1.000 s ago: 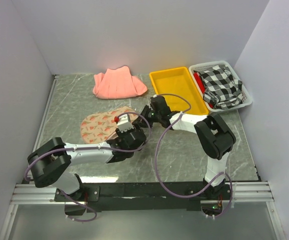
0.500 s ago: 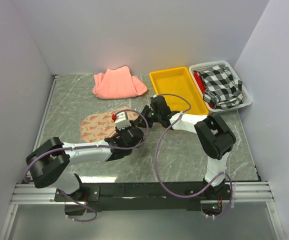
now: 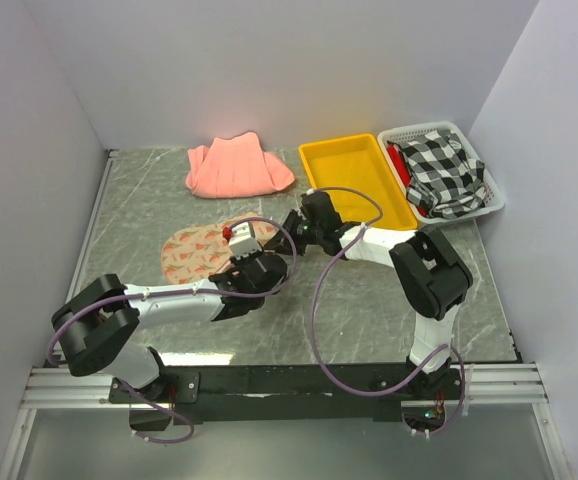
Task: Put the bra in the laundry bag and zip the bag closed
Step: Zip the zipper on the laundry bag.
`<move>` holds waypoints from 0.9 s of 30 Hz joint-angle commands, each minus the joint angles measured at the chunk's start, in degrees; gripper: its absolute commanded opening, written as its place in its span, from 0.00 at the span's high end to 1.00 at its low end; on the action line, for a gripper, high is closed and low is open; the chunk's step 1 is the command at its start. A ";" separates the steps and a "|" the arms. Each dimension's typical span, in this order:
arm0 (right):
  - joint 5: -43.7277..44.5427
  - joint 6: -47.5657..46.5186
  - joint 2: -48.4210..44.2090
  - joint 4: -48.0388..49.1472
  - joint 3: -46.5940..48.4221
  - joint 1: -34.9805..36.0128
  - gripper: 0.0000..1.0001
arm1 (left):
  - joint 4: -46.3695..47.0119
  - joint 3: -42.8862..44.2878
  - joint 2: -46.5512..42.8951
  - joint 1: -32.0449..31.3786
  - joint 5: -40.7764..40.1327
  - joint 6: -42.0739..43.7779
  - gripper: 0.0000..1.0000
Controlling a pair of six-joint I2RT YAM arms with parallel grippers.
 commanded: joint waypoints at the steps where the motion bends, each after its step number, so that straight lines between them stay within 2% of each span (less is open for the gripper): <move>1: -1.15 -0.27 -3.20 1.44 0.82 0.61 1.00 | -0.17 1.64 -1.36 0.26 -2.13 -1.10 0.83; 4: -1.24 -0.18 -3.11 1.44 0.91 0.79 1.00 | -0.25 1.47 -1.28 0.35 -2.04 -1.45 0.92; 5: -1.42 -0.36 -3.03 1.36 1.00 0.79 1.00 | -0.52 1.55 -1.36 0.26 -2.13 -1.36 0.99; 14: -0.98 -1.06 -2.67 0.30 1.79 0.26 1.00 | -2.89 1.55 -3.64 0.26 -2.48 -1.71 0.99; 27: 0.17 -3.79 -3.64 -3.65 2.49 -4.30 1.00 | -8.08 -5.39 -11.91 0.26 -1.52 -5.40 0.99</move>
